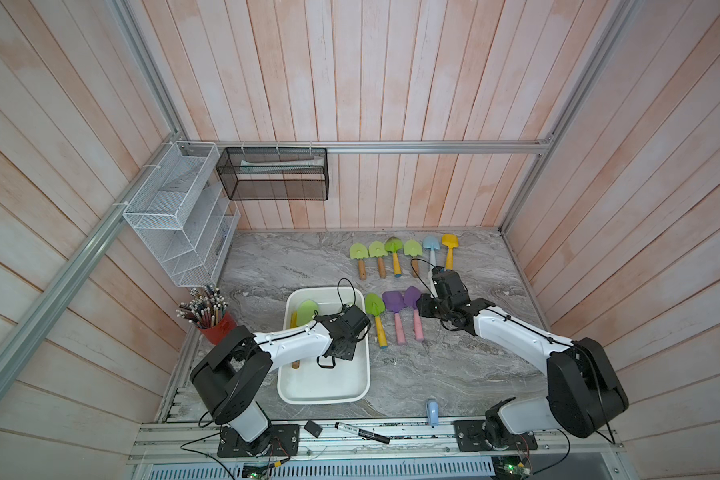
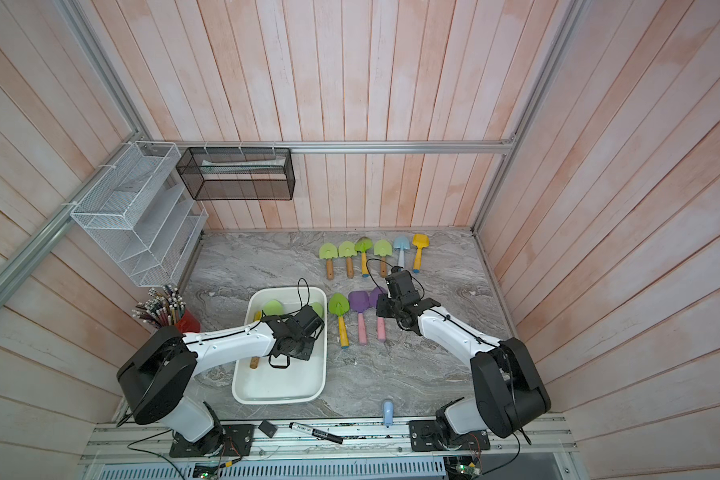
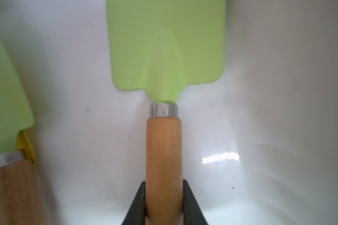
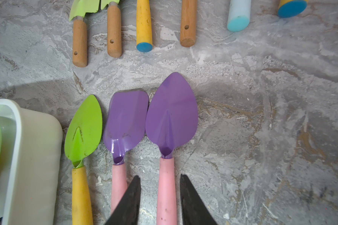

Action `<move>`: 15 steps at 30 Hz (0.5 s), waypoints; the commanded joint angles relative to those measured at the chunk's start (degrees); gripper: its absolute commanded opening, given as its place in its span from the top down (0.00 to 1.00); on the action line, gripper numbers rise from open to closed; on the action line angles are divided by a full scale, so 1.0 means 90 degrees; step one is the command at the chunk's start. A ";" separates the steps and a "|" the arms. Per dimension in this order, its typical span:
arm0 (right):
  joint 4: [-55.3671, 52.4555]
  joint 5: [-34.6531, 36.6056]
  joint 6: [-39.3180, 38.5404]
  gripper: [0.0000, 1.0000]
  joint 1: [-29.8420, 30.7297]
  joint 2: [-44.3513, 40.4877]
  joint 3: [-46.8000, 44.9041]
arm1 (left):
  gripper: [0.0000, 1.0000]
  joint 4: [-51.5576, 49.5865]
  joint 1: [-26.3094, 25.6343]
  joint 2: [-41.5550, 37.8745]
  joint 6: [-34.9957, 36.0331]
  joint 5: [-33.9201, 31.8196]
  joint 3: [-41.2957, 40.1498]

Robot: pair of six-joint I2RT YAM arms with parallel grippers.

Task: Take the shovel out of the storage box
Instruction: Pick up the shovel from the storage box.

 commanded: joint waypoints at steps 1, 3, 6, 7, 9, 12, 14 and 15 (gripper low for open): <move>-0.0031 -0.0030 0.0070 0.64 0.0075 -0.0189 -0.0059 | 0.85 -0.0082 -0.0029 -0.0080 0.0015 -0.0045 0.0166; -0.0012 -0.0037 0.0059 0.64 0.0106 -0.0274 -0.0044 | 0.87 -0.0137 -0.0023 -0.0189 0.0043 0.0027 0.0217; 0.0048 -0.0073 0.0063 0.64 0.0158 -0.0437 -0.0025 | 0.90 -0.0314 0.0001 -0.0480 0.0018 0.0062 0.0308; 0.0081 -0.0112 0.0076 0.64 0.0174 -0.0500 -0.0033 | 0.91 -0.0359 0.0026 -0.0637 0.0006 0.0065 0.0327; 0.0162 -0.0210 0.0102 0.64 0.0190 -0.0621 -0.0053 | 0.91 -0.0373 0.0096 -0.0944 0.0008 0.0157 0.0349; 0.0326 -0.0424 0.0136 0.63 0.0219 -0.0797 -0.0059 | 0.93 -0.0343 0.0377 -0.1431 0.0045 0.0572 0.0338; 0.0474 -0.0645 0.0184 0.63 0.0241 -0.0918 -0.0063 | 0.94 -0.0121 0.0722 -0.1839 0.0057 0.1157 0.0189; 0.0554 -0.0758 0.0204 0.62 0.0247 -0.0964 -0.0059 | 0.95 0.0015 0.0912 -0.2006 0.0048 0.1485 0.0109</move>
